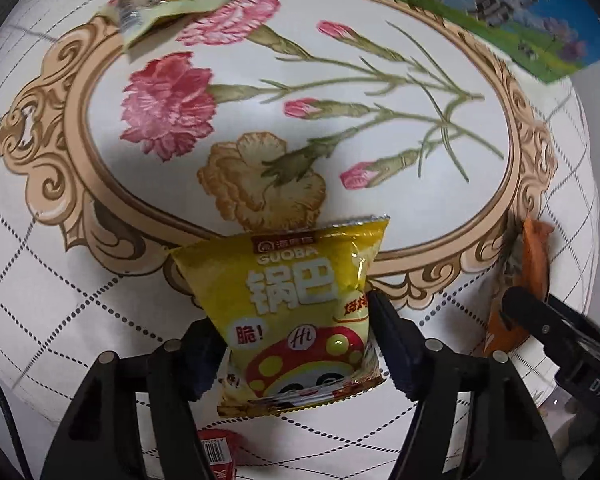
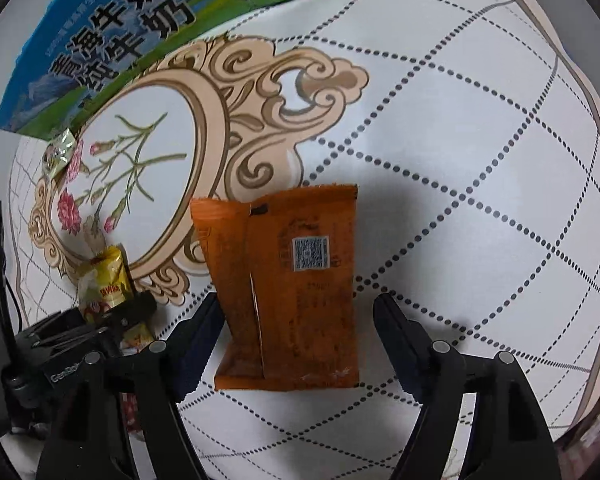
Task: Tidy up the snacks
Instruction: 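Lower both packets into the box and open both tools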
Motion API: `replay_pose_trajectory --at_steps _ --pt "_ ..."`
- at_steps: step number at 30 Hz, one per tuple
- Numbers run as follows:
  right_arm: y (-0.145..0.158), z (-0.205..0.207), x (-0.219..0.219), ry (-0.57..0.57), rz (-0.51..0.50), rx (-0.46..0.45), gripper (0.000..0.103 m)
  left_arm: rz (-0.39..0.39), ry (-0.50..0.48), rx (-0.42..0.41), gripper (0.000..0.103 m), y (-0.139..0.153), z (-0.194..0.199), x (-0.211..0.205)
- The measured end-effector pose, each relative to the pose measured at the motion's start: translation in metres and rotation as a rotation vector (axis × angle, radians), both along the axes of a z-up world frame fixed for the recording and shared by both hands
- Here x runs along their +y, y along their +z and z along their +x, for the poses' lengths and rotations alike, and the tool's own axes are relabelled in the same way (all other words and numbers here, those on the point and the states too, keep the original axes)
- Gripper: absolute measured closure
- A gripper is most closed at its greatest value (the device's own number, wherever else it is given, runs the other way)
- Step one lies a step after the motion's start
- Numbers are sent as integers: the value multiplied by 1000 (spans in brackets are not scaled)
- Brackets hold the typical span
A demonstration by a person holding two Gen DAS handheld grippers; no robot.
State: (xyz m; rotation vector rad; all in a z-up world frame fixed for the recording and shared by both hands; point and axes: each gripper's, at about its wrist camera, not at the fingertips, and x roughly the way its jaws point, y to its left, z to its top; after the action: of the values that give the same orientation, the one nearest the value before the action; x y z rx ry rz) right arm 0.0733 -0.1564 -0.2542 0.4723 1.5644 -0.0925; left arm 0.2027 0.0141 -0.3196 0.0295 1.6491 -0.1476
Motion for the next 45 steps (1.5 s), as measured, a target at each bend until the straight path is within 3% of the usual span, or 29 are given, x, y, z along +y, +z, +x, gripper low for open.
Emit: replay_pose_trajectory --at_steps 1,2,3,10,19,24,28,34,36,42,43,44,45 --pt "0 -3 -4 -5 -4 -8 31 4 -1 -12 50 8 -1 8" --pt "1 -3 -5 0 -15 -18 44 3 -6 -29 54 13 -1 8" --pt "2 2 -7 13 -22 -22 47 2 -8 -40 55 20 -8 8" --pt "24 10 2 50 -7 -68 50 -48 -26 -129 57 72 1 1" --pt "144 66 -13 77 86 -316 50 -205 -56 -276 57 191 64 -13" --pt "192 128 -13 94 45 -411 50 -163 -83 -336 56 225 128 -28" --pt "192 198 -14 101 -36 -409 50 -103 -77 -310 56 212 191 -30" --pt "150 276 -31 84 -87 -281 50 6 -66 -234 56 162 250 -26" --pt "125 291 -29 78 -78 -247 50 5 -61 -192 56 147 264 -26" --pt "92 318 -20 112 -79 -191 49 22 -77 -109 55 114 285 -30" --pt "90 315 -19 115 -74 -181 43 25 -79 -96 54 111 286 -31" --pt "80 320 -16 121 -72 -152 22 22 -73 -77 49 103 288 -31" --pt "75 323 -15 127 -80 -128 10 17 -68 -63 44 98 290 -30"
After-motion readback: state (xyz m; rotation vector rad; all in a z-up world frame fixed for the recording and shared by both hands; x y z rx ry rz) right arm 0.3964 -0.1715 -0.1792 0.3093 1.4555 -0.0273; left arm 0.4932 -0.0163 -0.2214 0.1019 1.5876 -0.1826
